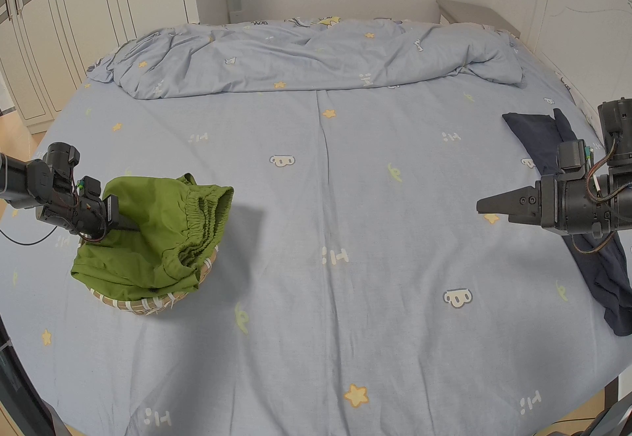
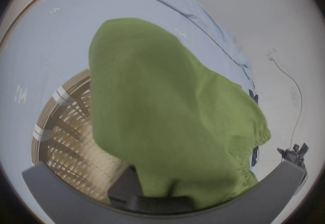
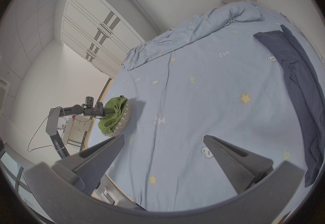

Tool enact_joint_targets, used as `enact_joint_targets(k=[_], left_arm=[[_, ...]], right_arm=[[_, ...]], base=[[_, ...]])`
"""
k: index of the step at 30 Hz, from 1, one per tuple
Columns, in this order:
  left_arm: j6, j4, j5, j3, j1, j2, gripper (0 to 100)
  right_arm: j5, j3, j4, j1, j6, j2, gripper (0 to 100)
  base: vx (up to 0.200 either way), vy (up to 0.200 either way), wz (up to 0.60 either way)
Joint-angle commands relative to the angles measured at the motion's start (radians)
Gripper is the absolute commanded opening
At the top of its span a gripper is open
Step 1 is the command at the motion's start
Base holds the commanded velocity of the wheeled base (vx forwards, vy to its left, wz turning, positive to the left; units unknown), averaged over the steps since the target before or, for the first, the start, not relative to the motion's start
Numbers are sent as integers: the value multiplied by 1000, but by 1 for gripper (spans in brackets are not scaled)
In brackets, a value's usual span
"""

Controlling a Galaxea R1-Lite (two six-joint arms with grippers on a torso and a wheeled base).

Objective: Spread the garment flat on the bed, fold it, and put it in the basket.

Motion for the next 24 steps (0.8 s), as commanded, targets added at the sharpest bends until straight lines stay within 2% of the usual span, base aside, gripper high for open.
enact_joint_targets(k=[1,8,14,15,24], left_arm=[[-36,-1,22,-47,11,68,0],[-75,3,120,-69,-9,63,0],[-77,7,136,-56,-21,32,0],[-77,7,136,-56,-21,32,100],[-98,12,143,26,-39,-264,100]], right_arm=[[0,2,0,1,0,-5,100],[0,2,0,1,0,-5,100],[0,2,0,1,0,-5,100],[0,2,0,1,0,-5,100],[0,1,0,-1,0,-10,100]], base=[[0,0,0],[0,0,0],[0,0,0],[0,0,0],[0,0,0]])
